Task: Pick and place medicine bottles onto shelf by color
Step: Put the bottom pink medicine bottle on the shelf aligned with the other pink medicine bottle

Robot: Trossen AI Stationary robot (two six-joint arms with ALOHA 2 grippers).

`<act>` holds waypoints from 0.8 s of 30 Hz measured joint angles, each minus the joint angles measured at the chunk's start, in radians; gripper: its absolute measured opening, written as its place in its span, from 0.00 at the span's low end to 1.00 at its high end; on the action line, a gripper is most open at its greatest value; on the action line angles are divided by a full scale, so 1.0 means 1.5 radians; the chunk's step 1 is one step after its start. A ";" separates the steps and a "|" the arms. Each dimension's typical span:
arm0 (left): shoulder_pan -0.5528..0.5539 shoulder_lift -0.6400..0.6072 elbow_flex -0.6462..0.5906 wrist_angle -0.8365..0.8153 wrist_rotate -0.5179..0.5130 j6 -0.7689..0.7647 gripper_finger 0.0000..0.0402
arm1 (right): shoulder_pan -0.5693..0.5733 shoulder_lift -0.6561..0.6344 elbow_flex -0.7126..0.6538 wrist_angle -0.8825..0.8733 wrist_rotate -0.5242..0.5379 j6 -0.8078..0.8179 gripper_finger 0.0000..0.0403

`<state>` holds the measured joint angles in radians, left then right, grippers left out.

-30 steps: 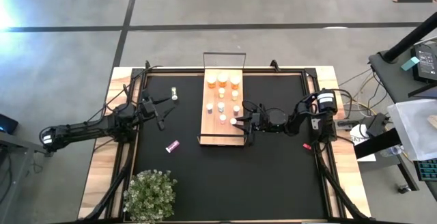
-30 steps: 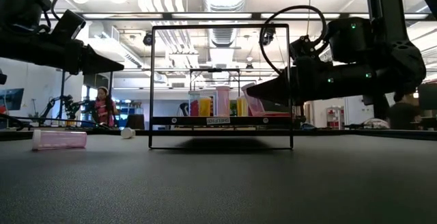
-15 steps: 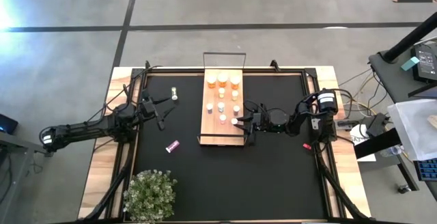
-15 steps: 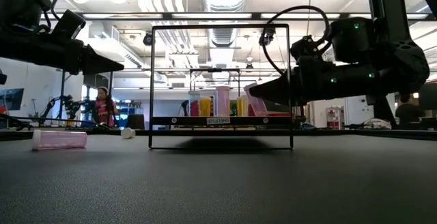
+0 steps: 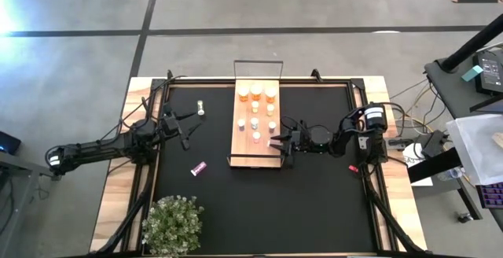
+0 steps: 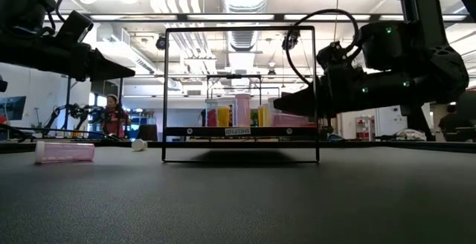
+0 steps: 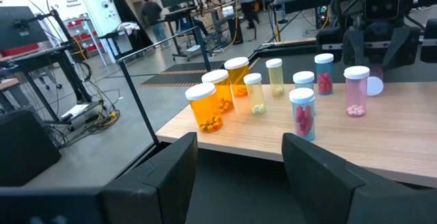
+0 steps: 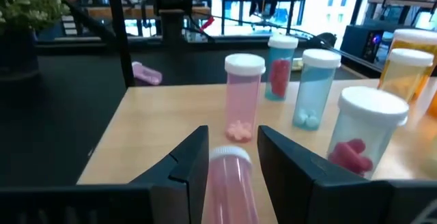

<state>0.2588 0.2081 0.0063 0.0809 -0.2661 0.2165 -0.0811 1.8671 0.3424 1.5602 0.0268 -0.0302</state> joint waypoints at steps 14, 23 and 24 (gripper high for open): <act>0.000 0.000 0.000 0.000 0.000 0.000 0.49 | 0.000 -0.025 -0.004 -0.014 0.000 0.015 0.33; 0.000 0.000 0.000 0.000 0.000 0.000 0.49 | 0.000 -0.205 -0.003 -0.306 0.000 0.012 0.41; 0.000 0.000 0.000 0.000 0.000 0.000 0.49 | 0.000 -0.230 0.002 -0.358 0.000 0.013 0.42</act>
<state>0.2588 0.2081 0.0063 0.0807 -0.2661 0.2165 -0.0811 1.5215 0.3450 1.0229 0.0273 -0.0113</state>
